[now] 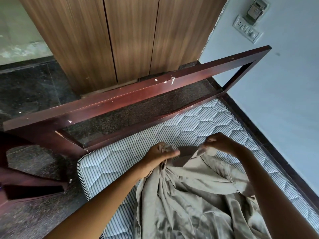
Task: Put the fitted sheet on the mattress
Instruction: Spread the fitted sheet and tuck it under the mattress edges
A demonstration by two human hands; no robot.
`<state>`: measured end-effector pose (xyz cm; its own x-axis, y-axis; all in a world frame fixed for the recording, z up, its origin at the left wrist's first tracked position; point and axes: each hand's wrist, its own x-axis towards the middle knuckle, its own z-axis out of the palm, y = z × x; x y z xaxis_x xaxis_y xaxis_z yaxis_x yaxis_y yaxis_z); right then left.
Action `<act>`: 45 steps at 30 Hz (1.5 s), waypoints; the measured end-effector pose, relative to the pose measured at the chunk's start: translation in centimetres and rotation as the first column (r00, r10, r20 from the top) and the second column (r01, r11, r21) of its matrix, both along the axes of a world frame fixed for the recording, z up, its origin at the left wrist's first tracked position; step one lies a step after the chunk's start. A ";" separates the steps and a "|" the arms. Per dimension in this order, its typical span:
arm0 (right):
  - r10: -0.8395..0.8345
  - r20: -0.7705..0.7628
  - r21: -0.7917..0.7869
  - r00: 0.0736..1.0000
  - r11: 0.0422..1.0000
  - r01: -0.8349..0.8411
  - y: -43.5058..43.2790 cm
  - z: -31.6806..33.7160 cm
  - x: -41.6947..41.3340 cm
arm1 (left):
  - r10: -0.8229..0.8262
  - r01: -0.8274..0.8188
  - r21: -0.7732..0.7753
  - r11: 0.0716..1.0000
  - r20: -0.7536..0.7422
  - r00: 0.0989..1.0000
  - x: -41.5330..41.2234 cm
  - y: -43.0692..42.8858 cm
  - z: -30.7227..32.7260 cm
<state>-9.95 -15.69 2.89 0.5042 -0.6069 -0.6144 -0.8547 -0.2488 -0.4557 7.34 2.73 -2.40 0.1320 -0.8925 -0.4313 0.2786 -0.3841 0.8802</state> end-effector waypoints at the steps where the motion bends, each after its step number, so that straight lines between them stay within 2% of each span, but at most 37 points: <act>1: -0.050 0.070 0.022 0.996 0.999 0.048 0.3 0.0 0.4 | -0.041 0.041 0.012 0.999 0.031 0.999 -0.1 -0.2 -0.1; 5: -0.241 0.259 0.093 0.935 0.970 0.225 0.9 -0.5 1.1 | -0.238 0.231 0.063 0.971 0.179 0.955 -0.9 -0.4 -1.1; 7: -0.308 0.304 0.125 0.901 0.951 0.283 1.4 -0.7 1.3 | -0.201 0.191 0.074 0.979 0.169 0.965 -1.2 -0.4 -0.3; 9: -0.333 0.339 0.146 0.880 0.943 0.300 2.2 -1.0 1.3 | -0.099 0.095 0.050 0.994 0.090 0.991 -1.4 -0.8 0.1; 11: -0.308 0.333 0.159 0.891 0.950 0.269 2.9 -1.4 1.3 | 0.021 -0.022 0.057 0.998 0.010 1.000 -1.7 -1.1 0.5; 13: -0.201 0.317 0.147 0.927 0.976 0.162 3.7 -1.7 1.5 | 0.093 -0.089 0.054 0.995 -0.069 0.993 -1.8 -1.5 0.5; 16: -0.042 0.326 0.125 0.945 0.992 0.001 4.5 -1.6 2.0 | -0.009 0.003 -0.076 0.997 -0.070 0.998 -1.9 -1.6 0.4; 18: -0.039 0.314 0.187 0.949 0.982 -0.021 4.0 -0.8 1.5 | 0.020 -0.023 -0.115 0.993 -0.030 0.999 -2.1 -1.7 0.3; 21: -0.096 0.318 0.364 0.943 0.931 -0.028 2.6 0.2 -0.4 | 0.167 -0.168 -0.039 0.985 -0.030 0.985 -2.3 -2.2 -0.6; 23: -0.274 0.442 0.411 0.854 0.908 0.079 2.3 0.0 -1.2 | 0.230 -0.230 -0.001 0.973 -0.066 0.971 -2.8 -2.7 -0.5; 25: -0.548 0.538 0.552 0.641 0.803 0.224 3.0 -0.8 -0.6 | 0.259 -0.253 0.072 0.965 -0.092 0.962 -3.1 -3.1 -0.7; 26: -0.615 0.559 0.581 0.556 0.769 0.267 3.8 -1.2 0.0 | 0.248 -0.234 0.118 0.965 -0.116 0.962 -3.2 -3.3 -0.5; 27: -0.628 0.561 0.547 0.540 0.770 0.327 4.8 -1.7 0.7 | 0.232 -0.209 0.153 0.966 -0.155 0.960 -3.3 -3.7 -0.5; 29: -0.563 0.587 0.359 0.582 0.825 0.437 6.8 -3.2 1.8 | 0.234 -0.186 0.228 0.956 -0.207 0.950 -3.2 -4.6 -0.8; 31: -0.579 0.595 0.325 0.558 0.808 0.491 8.2 -4.4 2.0 | 0.277 -0.209 0.271 0.940 -0.241 0.930 -3.1 -5.3 -0.3; 33: -0.623 0.595 0.410 0.507 0.778 0.476 8.8 -4.8 1.9 | 0.310 -0.227 0.309 0.924 -0.255 0.916 -2.3 -6.2 -0.7; 34: -0.605 0.607 0.429 0.515 0.795 0.429 9.0 -5.3 1.7 | 0.318 -0.223 0.323 0.920 -0.283 0.905 -1.7 -6.5 -1.1; 36: -0.485 0.649 0.332 0.586 0.874 0.355 9.1 -6.0 2.0 | 0.316 -0.204 0.307 0.930 -0.380 0.869 -1.0 -7.0 -1.2; 38: -0.401 0.670 0.195 0.625 0.907 0.374 9.4 -7.4 3.4 | 0.342 -0.222 0.291 0.931 -0.475 0.811 -0.1 -8.1 -2.3; 39: -0.408 0.670 0.169 0.619 0.897 0.409 9.5 -8.0 4.1 | 0.371 -0.237 0.307 0.922 -0.522 0.768 0.1 -8.6 -2.6; 42: -0.482 0.665 0.096 0.570 0.812 0.575 8.3 -10.2 6.9 | 0.384 -0.243 0.318 0.917 -0.529 0.757 1.7 -11.0 -3.9; 45: -0.480 0.622 -0.044 0.619 0.768 0.639 5.8 -12.7 10.5 | 0.409 -0.262 0.348 0.900 -0.469 0.783 3.9 -14.1 -6.6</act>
<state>0.53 -9.93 -9.81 0.2047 -0.9688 -0.1399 -0.4797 0.0253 -0.8771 11.21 -11.39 -9.03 0.0942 -0.6851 -0.7223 0.8155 -0.3630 0.4507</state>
